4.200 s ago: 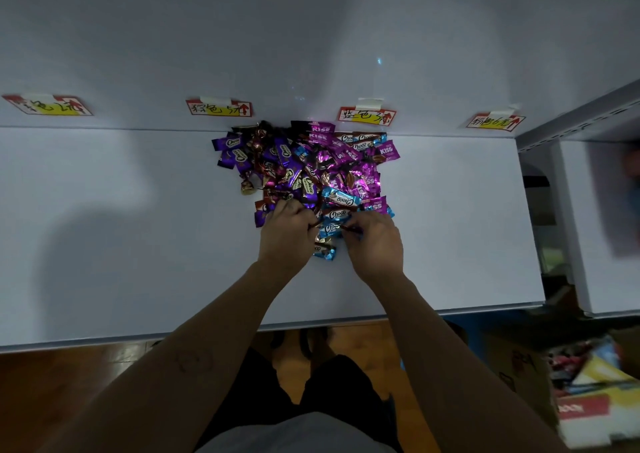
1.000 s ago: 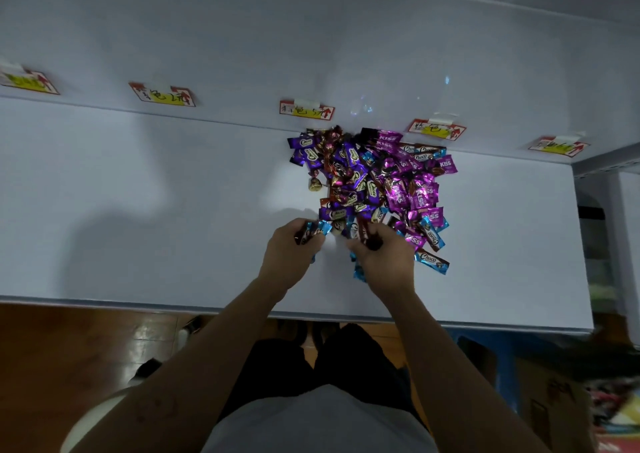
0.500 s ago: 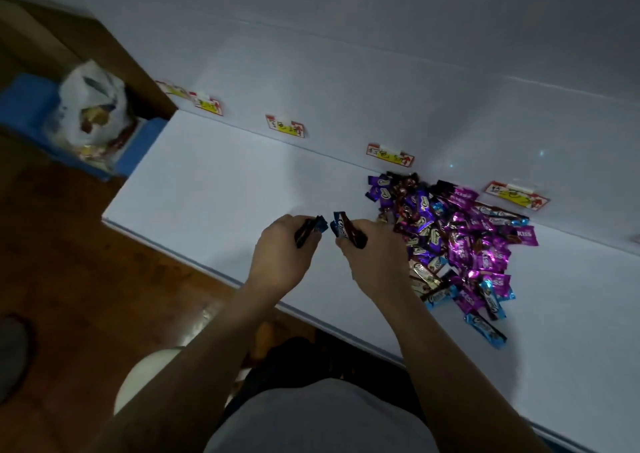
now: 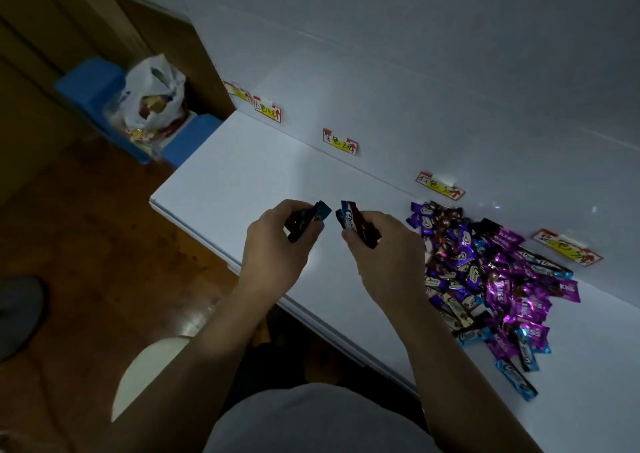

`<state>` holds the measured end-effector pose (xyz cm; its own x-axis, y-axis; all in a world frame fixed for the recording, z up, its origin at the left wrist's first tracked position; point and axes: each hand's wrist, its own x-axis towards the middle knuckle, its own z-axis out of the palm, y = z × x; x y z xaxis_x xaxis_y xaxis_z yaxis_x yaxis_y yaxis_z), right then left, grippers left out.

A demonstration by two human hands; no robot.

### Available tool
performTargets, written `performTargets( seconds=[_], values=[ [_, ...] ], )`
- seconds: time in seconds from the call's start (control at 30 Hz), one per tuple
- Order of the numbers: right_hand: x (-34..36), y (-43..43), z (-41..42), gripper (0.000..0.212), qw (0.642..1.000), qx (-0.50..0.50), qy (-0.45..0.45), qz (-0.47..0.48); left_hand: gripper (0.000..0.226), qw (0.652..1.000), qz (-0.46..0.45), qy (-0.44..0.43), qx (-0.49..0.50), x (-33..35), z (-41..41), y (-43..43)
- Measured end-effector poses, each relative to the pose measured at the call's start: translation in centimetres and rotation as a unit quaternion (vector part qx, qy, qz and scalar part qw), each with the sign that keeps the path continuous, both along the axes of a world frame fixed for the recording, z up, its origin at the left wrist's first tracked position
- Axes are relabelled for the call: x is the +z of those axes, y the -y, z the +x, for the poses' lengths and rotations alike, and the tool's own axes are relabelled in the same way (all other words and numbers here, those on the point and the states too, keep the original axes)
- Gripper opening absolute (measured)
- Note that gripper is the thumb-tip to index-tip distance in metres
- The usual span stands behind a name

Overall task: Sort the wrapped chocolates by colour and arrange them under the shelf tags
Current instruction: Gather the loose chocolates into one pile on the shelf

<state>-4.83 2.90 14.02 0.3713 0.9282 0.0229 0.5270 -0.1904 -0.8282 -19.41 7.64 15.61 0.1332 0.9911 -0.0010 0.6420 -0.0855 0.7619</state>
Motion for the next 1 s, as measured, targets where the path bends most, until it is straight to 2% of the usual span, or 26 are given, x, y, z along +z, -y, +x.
performTargets(
  seconds=[0.2, 0.33, 0.5, 1.0],
  values=[
    [0.5, -4.5, -4.1, 0.019, 0.999, -0.021, -0.024, -0.036, 0.017, 1.000, 0.016, 0.013, -0.007, -0.8, -4.0, -5.2],
    [0.9, -8.8, -8.0, 0.032, 0.996, -0.049, -0.024, -0.073, 0.021, 1.000, -0.006, 0.022, -0.018, -1.4, -7.4, -10.1],
    [0.3, -13.0, -12.7, 0.032, 0.990, -0.091, -0.037, -0.103, 0.031, 0.998, -0.045, 0.017, -0.030, -2.3, -11.0, -14.9],
    [0.3, -15.0, -15.2, 0.030, 0.982, -0.102, -0.139, -0.078, 0.022, 0.999, -0.039, 0.023, -0.020, -0.9, -13.2, -16.4]
  ],
)
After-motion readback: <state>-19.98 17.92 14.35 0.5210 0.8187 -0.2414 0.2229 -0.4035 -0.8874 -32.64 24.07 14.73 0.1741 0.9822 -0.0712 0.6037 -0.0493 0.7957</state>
